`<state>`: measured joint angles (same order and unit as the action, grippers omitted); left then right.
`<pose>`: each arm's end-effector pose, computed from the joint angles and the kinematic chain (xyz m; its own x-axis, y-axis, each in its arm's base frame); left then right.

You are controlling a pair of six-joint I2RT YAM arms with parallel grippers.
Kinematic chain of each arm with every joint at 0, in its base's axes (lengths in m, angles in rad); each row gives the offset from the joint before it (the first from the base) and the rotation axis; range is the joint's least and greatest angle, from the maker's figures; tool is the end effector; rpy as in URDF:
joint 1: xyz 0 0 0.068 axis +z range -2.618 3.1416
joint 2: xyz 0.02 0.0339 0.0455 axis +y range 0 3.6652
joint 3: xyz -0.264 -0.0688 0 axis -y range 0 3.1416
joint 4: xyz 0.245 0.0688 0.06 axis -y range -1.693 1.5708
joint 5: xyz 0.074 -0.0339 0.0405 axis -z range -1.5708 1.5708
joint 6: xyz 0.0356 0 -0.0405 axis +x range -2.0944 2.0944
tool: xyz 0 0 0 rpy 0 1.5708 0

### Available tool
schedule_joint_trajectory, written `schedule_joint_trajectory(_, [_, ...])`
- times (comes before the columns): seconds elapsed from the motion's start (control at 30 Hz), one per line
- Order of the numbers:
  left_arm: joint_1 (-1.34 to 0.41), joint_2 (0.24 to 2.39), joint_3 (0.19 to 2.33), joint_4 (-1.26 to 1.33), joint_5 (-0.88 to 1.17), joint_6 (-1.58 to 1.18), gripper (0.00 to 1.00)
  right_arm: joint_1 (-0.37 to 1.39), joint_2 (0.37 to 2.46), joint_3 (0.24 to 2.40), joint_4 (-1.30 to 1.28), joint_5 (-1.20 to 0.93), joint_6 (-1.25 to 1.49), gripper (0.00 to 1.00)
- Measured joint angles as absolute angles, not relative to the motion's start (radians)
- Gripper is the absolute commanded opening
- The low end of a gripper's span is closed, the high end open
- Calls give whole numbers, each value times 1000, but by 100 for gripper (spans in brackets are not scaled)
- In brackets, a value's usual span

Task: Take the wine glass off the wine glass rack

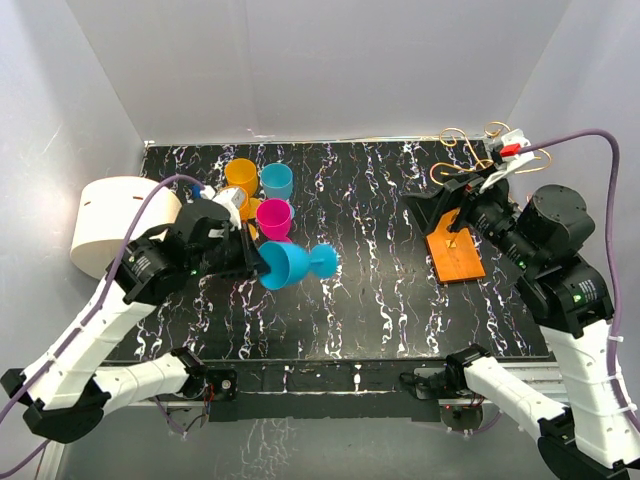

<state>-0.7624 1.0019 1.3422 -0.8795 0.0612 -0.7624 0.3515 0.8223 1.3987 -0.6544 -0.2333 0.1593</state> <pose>0.1306 -0.1278 0.4180 -0.7709 -0.2170 -0.5989 0.2695 0.7407 -0.6154 0.1111 0.0495 0.4823 -0.1597 0.1058 -0.9815 -0.5328 0.8278 0.1759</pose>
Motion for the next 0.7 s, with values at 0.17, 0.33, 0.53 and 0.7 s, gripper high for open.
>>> schedule_joint_trajectory(0.17, [-762, 1075, 1343, -1126, -67, -732, 0, 372, 818, 1418, -654, -177, 128, 99])
schedule_joint_trajectory(0.33, [-756, 1212, 1313, -1182, -162, -699, 0, 373, 807, 1418, -653, -159, 117, 98])
schedule_joint_trajectory(0.53, [-677, 1315, 1309, -1144, -168, -630, 0, 374, 804, 1418, -654, -148, 107, 98])
schedule_joint_trajectory(0.7, [-546, 1352, 1288, -1104, -146, -561, 0, 398, 801, 1423, -658, -115, 93, 98])
